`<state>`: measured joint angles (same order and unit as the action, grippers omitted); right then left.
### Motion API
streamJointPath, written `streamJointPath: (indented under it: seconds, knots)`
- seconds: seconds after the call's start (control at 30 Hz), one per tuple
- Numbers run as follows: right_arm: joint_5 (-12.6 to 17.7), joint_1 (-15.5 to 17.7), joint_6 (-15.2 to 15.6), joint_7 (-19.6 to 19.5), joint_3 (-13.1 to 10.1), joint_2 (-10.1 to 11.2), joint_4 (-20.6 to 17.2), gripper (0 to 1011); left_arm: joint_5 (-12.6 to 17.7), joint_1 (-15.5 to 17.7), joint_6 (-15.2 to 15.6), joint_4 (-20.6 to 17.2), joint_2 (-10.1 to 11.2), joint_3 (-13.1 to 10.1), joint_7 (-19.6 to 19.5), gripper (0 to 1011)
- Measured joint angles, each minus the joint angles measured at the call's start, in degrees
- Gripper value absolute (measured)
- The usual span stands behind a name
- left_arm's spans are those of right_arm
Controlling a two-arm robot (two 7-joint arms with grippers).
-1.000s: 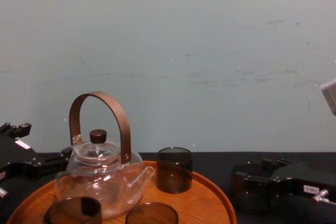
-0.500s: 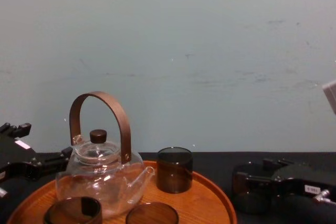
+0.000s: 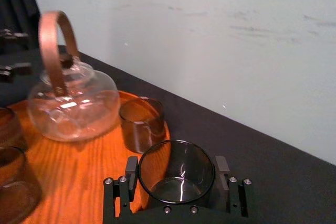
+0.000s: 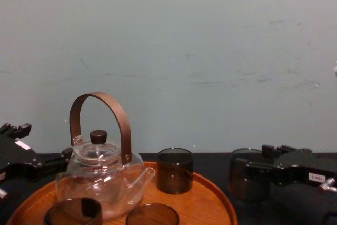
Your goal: Pick up the glass from the table and place it on the tray.
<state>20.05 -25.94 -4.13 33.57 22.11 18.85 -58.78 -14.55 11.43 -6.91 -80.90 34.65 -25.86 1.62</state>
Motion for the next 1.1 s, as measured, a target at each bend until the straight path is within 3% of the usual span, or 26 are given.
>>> streamJointPath:
  seconds: [0.23, 0.47, 1.1]
  knots:
    - [0.5, 0.8, 0.5, 0.8, 1.1, 0.4, -2.8, 898, 0.0, 0.0, 0.0, 0.0, 0.0, 0.0, 0.0, 1001]
    - [0.5, 0.1, 0.4, 1.4, 2.6, -0.2, -2.8, 896, 0.0, 0.0, 0.0, 0.0, 0.0, 0.0, 0.0, 1001]
    - [0.4, -4.8, -2.7, 3.7, 5.8, -4.5, 5.7, 898, 0.0, 0.0, 0.0, 0.0, 0.0, 0.0, 0.0, 1001]
